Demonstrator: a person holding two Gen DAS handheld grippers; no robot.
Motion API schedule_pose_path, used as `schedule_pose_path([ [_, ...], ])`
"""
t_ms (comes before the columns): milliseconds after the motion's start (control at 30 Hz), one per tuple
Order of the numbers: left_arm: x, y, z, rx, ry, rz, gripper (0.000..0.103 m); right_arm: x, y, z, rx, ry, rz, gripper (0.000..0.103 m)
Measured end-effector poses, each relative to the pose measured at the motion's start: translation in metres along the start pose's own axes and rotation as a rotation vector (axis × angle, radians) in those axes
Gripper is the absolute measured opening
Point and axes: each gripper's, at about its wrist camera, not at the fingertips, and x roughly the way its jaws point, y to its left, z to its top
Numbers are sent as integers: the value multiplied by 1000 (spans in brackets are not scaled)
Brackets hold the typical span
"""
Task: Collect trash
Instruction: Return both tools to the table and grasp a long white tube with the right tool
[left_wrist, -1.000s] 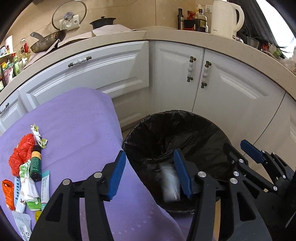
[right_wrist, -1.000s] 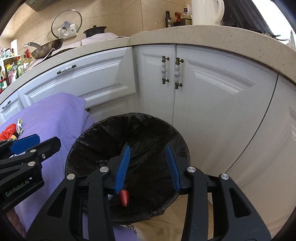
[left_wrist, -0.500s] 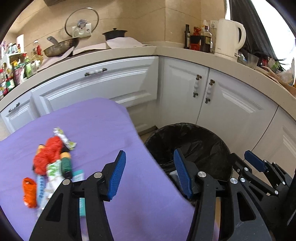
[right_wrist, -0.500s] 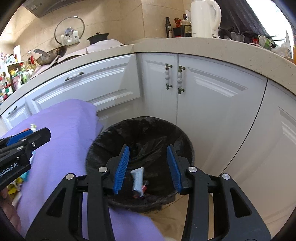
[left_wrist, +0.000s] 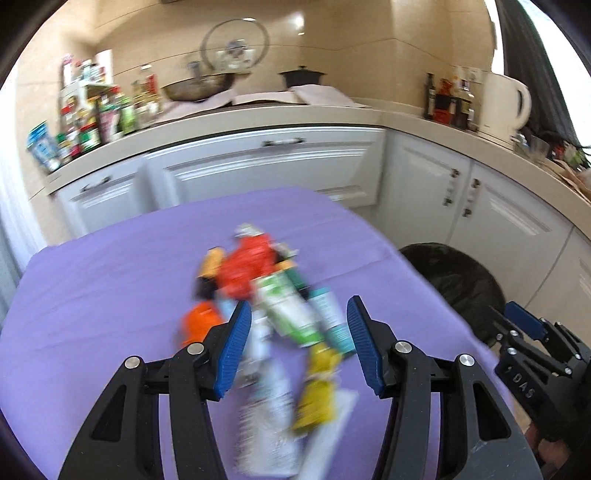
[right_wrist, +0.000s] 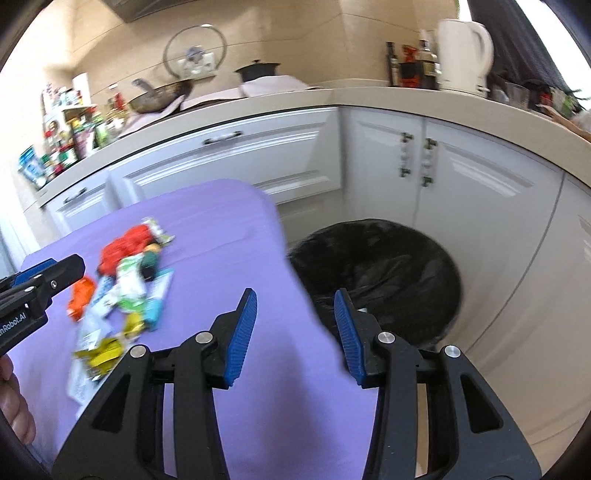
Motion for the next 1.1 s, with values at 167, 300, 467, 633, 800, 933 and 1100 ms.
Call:
schedule_pose_path([
  [167,-11,47,-18,-50,12,71,54,-10,45,-11,-61,13,54,43],
  [300,-21,84,-30,-92,12,118,54,-17,80,-20,-110,19,91,43],
  [467,-32,118,-47,-130,9,164,54,-21,113,-32,-157,40,122,43],
  [633,-37,144,-63,-173,21,187,54,-20,137,-49,-193,87,136,44],
  [800,-38,148,-71,-191,30,173,54,-13,148,-65,-233,146,124,44],
  [933,-39,143,-71,-186,24,149,54,-10,143,-72,-242,163,91,44],
  [1100,-38,132,-72,-175,30,126,54,-11,127,-71,-221,152,53,44],
])
